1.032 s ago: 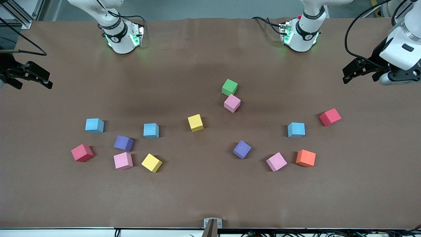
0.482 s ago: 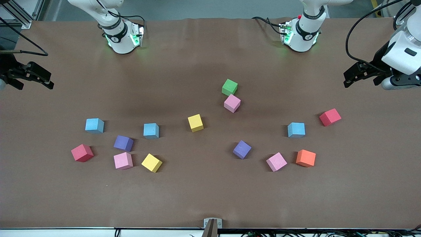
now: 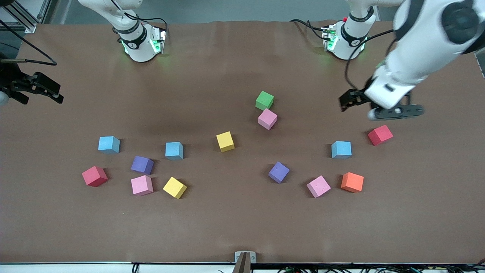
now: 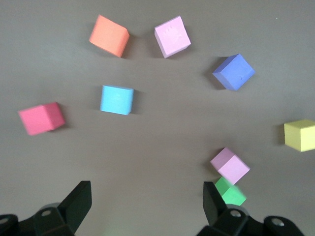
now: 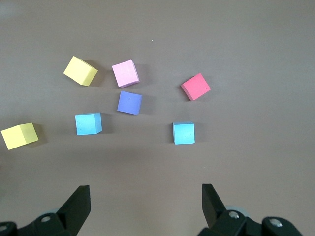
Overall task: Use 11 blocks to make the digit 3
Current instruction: 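Reach the left gripper to the green cube while the right gripper reaches the blue cube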
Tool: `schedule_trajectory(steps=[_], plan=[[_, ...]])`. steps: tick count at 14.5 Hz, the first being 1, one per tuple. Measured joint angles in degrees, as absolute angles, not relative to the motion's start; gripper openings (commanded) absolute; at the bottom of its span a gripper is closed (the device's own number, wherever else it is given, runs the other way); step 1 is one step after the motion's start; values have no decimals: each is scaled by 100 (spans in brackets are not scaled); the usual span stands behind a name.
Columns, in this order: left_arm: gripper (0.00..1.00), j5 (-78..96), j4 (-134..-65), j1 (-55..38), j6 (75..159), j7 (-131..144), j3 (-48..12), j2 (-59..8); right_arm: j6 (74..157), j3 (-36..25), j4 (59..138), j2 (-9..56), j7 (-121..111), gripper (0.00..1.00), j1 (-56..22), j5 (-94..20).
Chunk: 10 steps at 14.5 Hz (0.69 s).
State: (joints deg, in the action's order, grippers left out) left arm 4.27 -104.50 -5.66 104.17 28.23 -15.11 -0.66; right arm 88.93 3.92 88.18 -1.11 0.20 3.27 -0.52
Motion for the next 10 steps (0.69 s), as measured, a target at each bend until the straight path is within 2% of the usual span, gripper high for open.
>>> schedule_trajectory(steps=[6, 10], plan=[[100, 428, -12061, -607, 12300, 6403, -2807, -117, 8957, 459, 8818, 195, 19, 100, -83, -71], [100, 299, -12557, -652, 12605, 8347, -3452, -378, 9342, 478, 8818, 809, 55, 100, -888, -70]])
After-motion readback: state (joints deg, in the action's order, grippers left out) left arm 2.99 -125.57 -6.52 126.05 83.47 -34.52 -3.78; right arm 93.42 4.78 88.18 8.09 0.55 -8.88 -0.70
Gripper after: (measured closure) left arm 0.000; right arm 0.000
